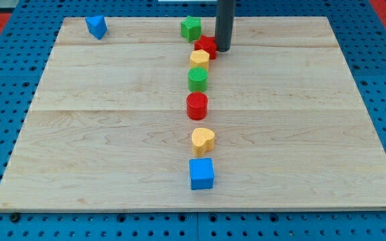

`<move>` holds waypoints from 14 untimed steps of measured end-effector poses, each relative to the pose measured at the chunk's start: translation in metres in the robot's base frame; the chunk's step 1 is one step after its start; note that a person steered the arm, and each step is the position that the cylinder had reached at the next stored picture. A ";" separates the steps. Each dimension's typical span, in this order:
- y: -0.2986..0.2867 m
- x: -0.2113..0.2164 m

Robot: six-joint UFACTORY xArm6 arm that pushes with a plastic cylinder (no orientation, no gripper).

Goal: Move the green star left and right a bit

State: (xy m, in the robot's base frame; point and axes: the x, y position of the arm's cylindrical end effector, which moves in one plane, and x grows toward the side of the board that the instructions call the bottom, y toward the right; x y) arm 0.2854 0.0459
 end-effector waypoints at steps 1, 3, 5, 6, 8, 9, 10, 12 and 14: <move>-0.006 0.000; -0.012 -0.019; 0.062 -0.050; 0.086 -0.090; 0.024 -0.094; -0.023 -0.092; -0.078 -0.093; -0.135 -0.093; -0.194 -0.094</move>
State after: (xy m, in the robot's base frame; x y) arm 0.1914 -0.1478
